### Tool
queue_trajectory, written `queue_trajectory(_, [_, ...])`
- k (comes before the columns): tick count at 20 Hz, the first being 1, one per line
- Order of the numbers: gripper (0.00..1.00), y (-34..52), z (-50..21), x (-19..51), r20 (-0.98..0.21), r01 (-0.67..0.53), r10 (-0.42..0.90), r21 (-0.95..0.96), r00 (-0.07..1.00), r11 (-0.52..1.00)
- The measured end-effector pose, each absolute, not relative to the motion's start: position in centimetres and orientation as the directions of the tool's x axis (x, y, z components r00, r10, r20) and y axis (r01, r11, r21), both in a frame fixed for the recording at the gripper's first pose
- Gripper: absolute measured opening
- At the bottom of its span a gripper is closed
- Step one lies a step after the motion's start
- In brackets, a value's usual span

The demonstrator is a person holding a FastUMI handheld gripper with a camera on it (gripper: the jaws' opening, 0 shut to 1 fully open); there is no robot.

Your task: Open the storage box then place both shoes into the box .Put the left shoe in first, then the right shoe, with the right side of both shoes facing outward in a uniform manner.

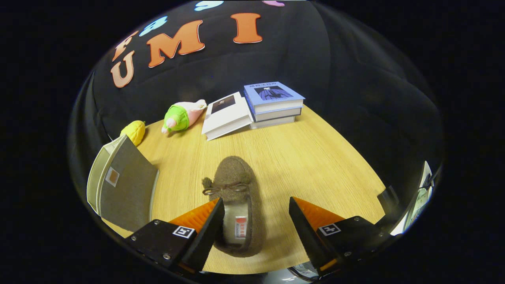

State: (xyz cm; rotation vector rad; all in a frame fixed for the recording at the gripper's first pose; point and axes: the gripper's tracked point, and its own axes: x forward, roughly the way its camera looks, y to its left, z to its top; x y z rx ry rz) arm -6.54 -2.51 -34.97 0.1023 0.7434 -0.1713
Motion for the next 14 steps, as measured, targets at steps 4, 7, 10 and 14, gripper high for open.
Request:
queue_trajectory(4, [0.92,-3.1,-37.0,-7.0,-0.712,0.180,-0.099,0.040,0.695,0.983])
queue_trajectory(7, [0.82,-3.2,-37.9,-6.3,-0.721,0.175,-0.090,0.044,0.687,0.984])
queue_trajectory(10, [0.73,-2.5,-38.8,-5.6,-0.737,0.154,-0.064,0.055,0.673,0.986])
queue_trajectory(14, [0.58,-1.6,-39.8,-4.8,-0.745,0.154,-0.050,0.072,0.665,0.985])
